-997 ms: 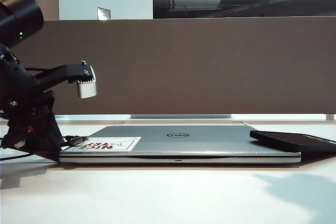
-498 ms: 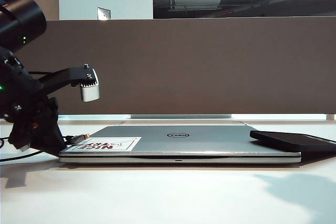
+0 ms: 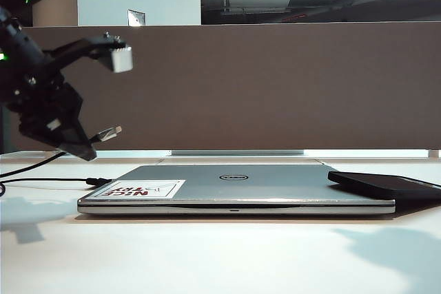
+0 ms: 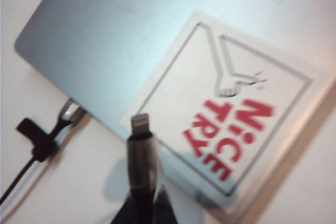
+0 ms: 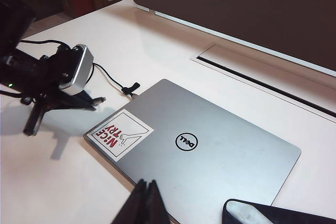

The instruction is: Pick up the charging cable and the phone, plug the charging cable into the charging port on the phone, and finally place them back on the table.

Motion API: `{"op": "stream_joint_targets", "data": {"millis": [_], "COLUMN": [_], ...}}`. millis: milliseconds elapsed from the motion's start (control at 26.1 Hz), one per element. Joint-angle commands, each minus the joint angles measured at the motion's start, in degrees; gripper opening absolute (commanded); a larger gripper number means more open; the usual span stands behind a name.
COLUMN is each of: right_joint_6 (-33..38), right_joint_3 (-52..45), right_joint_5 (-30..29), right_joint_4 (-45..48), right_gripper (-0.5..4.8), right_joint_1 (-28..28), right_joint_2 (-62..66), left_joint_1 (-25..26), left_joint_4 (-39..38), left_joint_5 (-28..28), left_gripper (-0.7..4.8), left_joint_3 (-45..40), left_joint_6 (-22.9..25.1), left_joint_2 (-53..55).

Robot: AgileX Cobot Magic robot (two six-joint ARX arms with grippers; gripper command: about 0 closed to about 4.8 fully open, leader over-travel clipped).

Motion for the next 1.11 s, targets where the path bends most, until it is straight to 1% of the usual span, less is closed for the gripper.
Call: {"op": "stream_joint_targets", "data": {"millis": [38, 153, 230, 307, 345, 422, 537, 728, 805, 843, 959, 1112], "right_joint_6": [3.8, 6.4, 7.6, 8.9, 9.1, 10.0, 13.3, 15.5, 16.7, 18.0, 18.8, 22.7], "right_joint_3": [0.3, 0.3, 0.3, 0.3, 0.3, 0.3, 0.3, 0.3, 0.3, 0.3, 0.3, 0.2], "right_joint_5": [2.9, 3.7, 3.7, 3.7, 3.8, 4.0, 4.7, 4.1, 2.0, -0.2, -4.2, -11.4], "right_joint_4": [1.2, 1.2, 1.1, 0.6, 0.5, 0.3, -0.9, -4.2, -5.2, -5.8, -6.3, -6.1], "right_gripper": [-0.05, -0.05, -0.05, -0.05, -0.05, -0.05, -0.05, -0.05, -0.05, -0.05, -0.05, -0.05], "right_joint_1": [0.1, 0.0, -0.2, -1.5, -2.2, -3.5, -6.5, -12.0, -14.6, -17.1, -21.2, -27.2], "right_joint_2": [0.0, 0.0, 0.0, 0.3, 0.3, 0.3, 0.3, 0.3, 0.4, 0.5, 1.3, 2.9], "left_joint_1": [-3.9, -6.9, -8.7, -11.8, -12.7, -14.1, -16.5, -19.7, -20.5, -21.0, -21.8, -21.8], "left_joint_4": [-0.5, 0.2, 1.1, 3.5, 4.2, 5.5, 7.2, 10.3, 11.1, 11.2, 11.2, 11.3], "left_joint_5": [0.4, 0.4, 0.4, 0.4, 0.4, 0.4, 0.4, 0.4, 0.4, 0.4, 0.4, 0.4], "left_gripper": [-0.06, -0.06, -0.06, -0.06, -0.06, -0.06, -0.06, -0.06, -0.06, -0.06, -0.06, -0.06], "left_joint_3": [0.5, 0.5, 0.5, 0.5, 0.5, 0.5, 0.5, 0.5, 0.5, 0.5, 0.5, 0.5], "left_joint_6": [-6.3, -12.5, -18.4, -28.3, -31.5, -35.8, -41.6, -48.9, -51.6, -53.7, -54.5, -54.5], "left_joint_2": [-2.8, -4.4, -5.4, -6.8, -7.1, -7.3, -7.3, -7.3, -7.3, -7.3, -7.3, -7.3]}}
